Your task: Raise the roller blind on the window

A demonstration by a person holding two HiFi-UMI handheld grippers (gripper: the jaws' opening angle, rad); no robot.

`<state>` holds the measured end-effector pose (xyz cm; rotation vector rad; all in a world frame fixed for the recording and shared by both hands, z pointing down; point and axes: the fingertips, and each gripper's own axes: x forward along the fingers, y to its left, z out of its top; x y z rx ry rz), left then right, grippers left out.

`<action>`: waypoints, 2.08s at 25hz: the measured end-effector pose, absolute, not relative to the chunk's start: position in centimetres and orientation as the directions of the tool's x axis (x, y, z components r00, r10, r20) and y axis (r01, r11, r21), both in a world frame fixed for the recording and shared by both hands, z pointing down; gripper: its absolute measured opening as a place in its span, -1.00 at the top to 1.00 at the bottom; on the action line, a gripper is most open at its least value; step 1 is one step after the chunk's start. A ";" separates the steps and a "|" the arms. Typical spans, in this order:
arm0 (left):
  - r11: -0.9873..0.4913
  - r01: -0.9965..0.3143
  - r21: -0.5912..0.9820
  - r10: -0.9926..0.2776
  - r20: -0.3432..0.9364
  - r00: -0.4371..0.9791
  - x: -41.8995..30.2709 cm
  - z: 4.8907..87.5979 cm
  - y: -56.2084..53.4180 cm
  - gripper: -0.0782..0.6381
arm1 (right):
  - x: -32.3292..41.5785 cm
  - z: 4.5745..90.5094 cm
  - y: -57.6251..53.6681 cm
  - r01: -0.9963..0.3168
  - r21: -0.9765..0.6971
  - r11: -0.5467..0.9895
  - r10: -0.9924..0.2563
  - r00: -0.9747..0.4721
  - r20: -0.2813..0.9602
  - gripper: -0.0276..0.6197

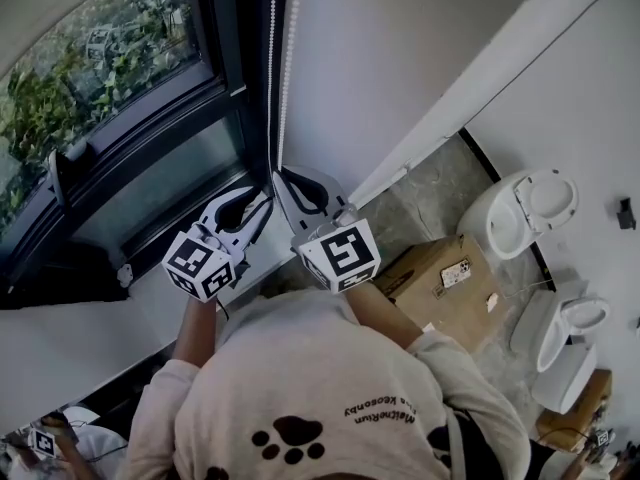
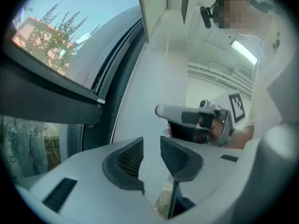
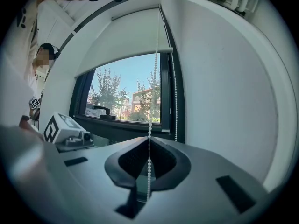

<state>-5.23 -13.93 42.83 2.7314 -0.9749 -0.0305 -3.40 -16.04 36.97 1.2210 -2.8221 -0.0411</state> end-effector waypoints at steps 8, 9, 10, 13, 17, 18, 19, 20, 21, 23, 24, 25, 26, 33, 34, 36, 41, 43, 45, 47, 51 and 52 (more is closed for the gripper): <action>-0.762 -0.622 0.183 -0.638 -0.042 0.769 -7.4 33.7 -13.9 0.45 | -3.0 37.0 -16.2 -0.735 0.078 0.674 -0.739 -0.673 0.044 0.88; -0.768 -0.617 0.172 -0.633 -0.060 0.772 -7.3 32.4 -13.8 0.45 | -3.0 37.0 -16.3 -0.735 0.076 0.674 -0.739 -0.673 0.044 0.88; -0.775 -0.613 0.154 -0.627 -0.074 0.775 -7.0 31.2 -13.8 0.45 | -3.0 37.0 -16.3 -0.735 0.075 0.674 -0.738 -0.673 0.043 0.88; -0.794 -0.603 0.081 -0.608 -0.103 0.787 -5.9 27.7 -13.7 0.45 | -3.3 36.9 -16.2 -0.732 0.071 0.678 -0.735 -0.677 0.039 0.88; -0.812 -0.583 0.031 -0.579 -0.159 0.799 -4.9 23.2 -14.5 0.45 | -3.7 36.7 -16.0 -0.726 0.082 0.683 -0.730 -0.683 0.040 0.88; -0.813 -0.582 0.016 -0.576 -0.164 0.801 -4.6 22.2 -14.8 0.45 | -3.7 36.7 -15.9 -0.725 0.081 0.684 -0.729 -0.683 0.040 0.88; -0.811 -0.585 -0.005 -0.576 -0.162 0.801 -4.4 21.5 -15.2 0.45 | -3.8 36.7 -15.9 -0.724 0.078 0.685 -0.728 -0.684 0.039 0.88; -0.807 -0.590 -0.029 -0.579 -0.155 0.800 -4.1 20.8 -15.5 0.45 | -3.9 36.7 -15.8 -0.723 0.076 0.686 -0.727 -0.686 0.039 0.88; -0.803 -0.593 -0.050 -0.582 -0.144 0.800 -3.8 20.3 -15.9 0.45 | -3.9 36.7 -15.8 -0.722 0.075 0.687 -0.726 -0.687 0.039 0.88; -0.803 -0.591 -0.076 -0.580 -0.122 0.805 -3.2 19.8 -16.5 0.45 | -4.0 36.7 -15.7 -0.721 0.076 0.688 -0.725 -0.688 0.038 0.88; -0.806 -0.586 -0.079 -0.577 -0.112 0.809 -2.9 19.7 -16.7 0.46 | -4.1 36.7 -15.6 -0.721 0.076 0.688 -0.725 -0.688 0.037 0.88; -0.810 -0.582 -0.078 -0.574 -0.103 0.812 -2.7 19.7 -16.8 0.51 | -4.1 36.7 -15.6 -0.722 0.076 0.688 -0.725 -0.688 0.037 0.88; -0.813 -0.577 -0.074 -0.571 -0.094 0.816 -2.5 19.8 -17.0 0.59 | -4.1 36.7 -15.6 -0.721 0.076 0.688 -0.725 -0.688 0.036 0.88; -0.825 -0.562 -0.061 -0.559 -0.069 0.827 -2.2 20.0 -17.1 0.76 | -4.1 36.7 -15.7 -0.724 0.078 0.685 -0.728 -0.685 0.036 0.88; -0.825 -0.562 -0.056 -0.558 -0.072 0.826 -2.2 20.0 -17.1 0.76 | -4.1 36.8 -15.8 -0.725 0.080 0.684 -0.729 -0.684 0.038 0.88; -0.824 -0.565 -0.048 -0.562 -0.069 0.824 -2.2 20.4 -17.2 0.76 | -4.1 37.1 -15.8 -0.725 0.080 0.684 -0.729 -0.683 0.049 0.88; -0.809 -0.586 -0.041 -0.584 -0.055 0.810 -2.1 22.7 -17.4 0.76 | -4.1 39.4 -15.9 -0.726 0.061 0.685 -0.728 -0.680 0.092 0.88; -0.807 -0.590 -0.022 -0.588 -0.056 0.807 -2.2 23.5 -17.4 0.76 | -4.1 40.3 -15.8 -0.723 0.057 0.689 -0.724 -0.682 0.103 0.88; -0.806 -0.592 -0.014 -0.590 -0.061 0.805 -2.2 24.1 -17.3 0.76 | -4.0 40.9 -15.9 -0.721 0.052 0.690 -0.722 -0.683 0.110 0.88; -0.804 -0.595 -0.010 -0.593 -0.070 0.802 -2.2 24.7 -17.1 0.76 | -3.9 41.5 -15.9 -0.722 0.050 0.690 -0.722 -0.682 0.121 0.88; -0.797 -0.604 -0.004 -0.602 -0.074 0.795 -2.3 26.0 -17.1 0.76 | -3.9 42.9 -16.1 -0.723 0.047 0.689 -0.721 -0.678 0.142 0.88; -0.797 -0.605 0.002 -0.603 -0.077 0.794 -2.3 26.4 -17.1 0.76 | -3.9 43.2 -16.1 -0.724 0.045 0.689 -0.721 -0.677 0.146 0.88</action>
